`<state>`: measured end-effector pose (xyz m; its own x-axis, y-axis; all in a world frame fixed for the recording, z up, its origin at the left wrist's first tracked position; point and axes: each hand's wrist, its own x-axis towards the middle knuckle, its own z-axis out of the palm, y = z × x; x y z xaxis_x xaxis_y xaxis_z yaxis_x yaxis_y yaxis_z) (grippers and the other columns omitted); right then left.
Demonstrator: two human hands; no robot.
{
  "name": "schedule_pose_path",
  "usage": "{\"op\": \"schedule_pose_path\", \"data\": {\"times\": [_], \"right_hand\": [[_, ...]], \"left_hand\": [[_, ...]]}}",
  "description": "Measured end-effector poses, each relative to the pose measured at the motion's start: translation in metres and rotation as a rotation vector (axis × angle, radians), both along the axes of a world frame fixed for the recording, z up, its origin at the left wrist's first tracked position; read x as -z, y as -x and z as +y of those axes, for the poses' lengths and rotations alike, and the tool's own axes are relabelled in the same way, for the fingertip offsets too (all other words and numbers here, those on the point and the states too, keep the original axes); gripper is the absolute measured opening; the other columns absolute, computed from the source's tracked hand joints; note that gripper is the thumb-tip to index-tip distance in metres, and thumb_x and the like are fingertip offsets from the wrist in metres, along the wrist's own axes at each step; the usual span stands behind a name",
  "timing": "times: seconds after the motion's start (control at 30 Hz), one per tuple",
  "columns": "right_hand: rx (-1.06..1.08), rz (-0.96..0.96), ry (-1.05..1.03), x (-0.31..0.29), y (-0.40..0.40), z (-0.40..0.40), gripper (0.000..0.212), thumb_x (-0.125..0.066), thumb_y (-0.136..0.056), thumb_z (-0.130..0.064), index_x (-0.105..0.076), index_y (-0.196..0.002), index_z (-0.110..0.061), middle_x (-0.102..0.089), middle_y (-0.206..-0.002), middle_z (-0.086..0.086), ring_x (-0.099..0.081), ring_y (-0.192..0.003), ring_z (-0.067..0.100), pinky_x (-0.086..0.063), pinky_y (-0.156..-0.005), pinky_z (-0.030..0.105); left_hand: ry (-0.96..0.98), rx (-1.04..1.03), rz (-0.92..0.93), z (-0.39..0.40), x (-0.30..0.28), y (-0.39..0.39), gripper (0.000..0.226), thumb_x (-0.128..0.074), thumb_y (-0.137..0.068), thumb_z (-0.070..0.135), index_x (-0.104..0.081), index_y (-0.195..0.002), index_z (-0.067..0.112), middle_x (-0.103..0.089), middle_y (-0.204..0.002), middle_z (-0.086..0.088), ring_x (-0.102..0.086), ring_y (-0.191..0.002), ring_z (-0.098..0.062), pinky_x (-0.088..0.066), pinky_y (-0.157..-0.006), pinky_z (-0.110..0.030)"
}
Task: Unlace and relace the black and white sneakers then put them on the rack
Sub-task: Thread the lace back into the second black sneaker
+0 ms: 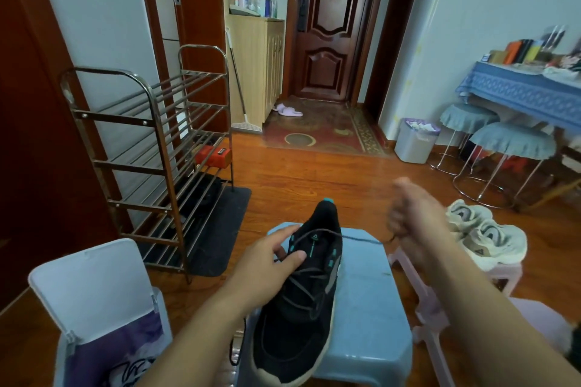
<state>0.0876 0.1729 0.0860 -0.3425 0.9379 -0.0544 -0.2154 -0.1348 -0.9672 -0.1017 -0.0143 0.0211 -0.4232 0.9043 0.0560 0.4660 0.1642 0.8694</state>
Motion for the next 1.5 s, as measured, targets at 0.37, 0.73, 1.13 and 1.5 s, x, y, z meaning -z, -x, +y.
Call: {"op": "schedule_pose_path", "data": {"times": [0.37,0.73,1.13,1.5], "right_hand": [[-0.379,-1.204,-1.477,0.018,0.056,-0.062,0.014,-0.054,-0.099,-0.036,-0.062,-0.104,-0.025,-0.062,-0.092,-0.002,-0.064,-0.083,0.029,-0.05,-0.064,0.038],[0.264,-0.787,-0.281,0.016,-0.035,-0.012,0.023,-0.071,-0.089,-0.018,-0.06,-0.074,-0.004,-0.056,-0.066,0.012,-0.053,-0.066,0.029,-0.044,-0.063,0.041],[-0.146,-0.896,-0.442,0.03,-0.029,-0.049,0.022,-0.055,-0.101,-0.017,-0.072,-0.114,-0.02,-0.074,-0.078,-0.006,-0.065,-0.058,0.008,-0.046,-0.052,0.021],[-0.005,-0.809,-0.662,0.058,0.007,-0.08,0.016,-0.066,-0.095,-0.027,-0.063,-0.083,-0.036,-0.052,-0.103,-0.024,-0.043,-0.107,-0.001,-0.029,-0.082,0.012]], "left_hand": [[0.031,0.072,-0.107,-0.006,-0.005,0.009,0.032,-0.053,-0.104,0.04,-0.055,-0.13,0.059,-0.062,-0.102,0.015,-0.061,-0.085,0.005,-0.042,-0.081,-0.012],[0.034,0.068,-0.115,-0.015,-0.004,0.01,0.033,-0.043,-0.108,0.037,-0.06,-0.133,0.051,-0.055,-0.137,0.028,-0.044,-0.126,0.016,-0.034,-0.104,-0.017],[-0.011,-0.085,0.523,-0.003,-0.002,-0.026,0.039,-0.059,-0.097,0.042,-0.055,-0.136,0.045,-0.036,-0.143,0.032,-0.061,-0.098,-0.004,-0.053,-0.085,-0.031],[0.046,0.054,0.598,-0.007,0.0,-0.024,0.024,-0.065,-0.096,0.028,-0.074,-0.1,0.049,-0.03,-0.153,0.033,-0.055,-0.101,0.008,-0.042,-0.084,-0.011]]}}
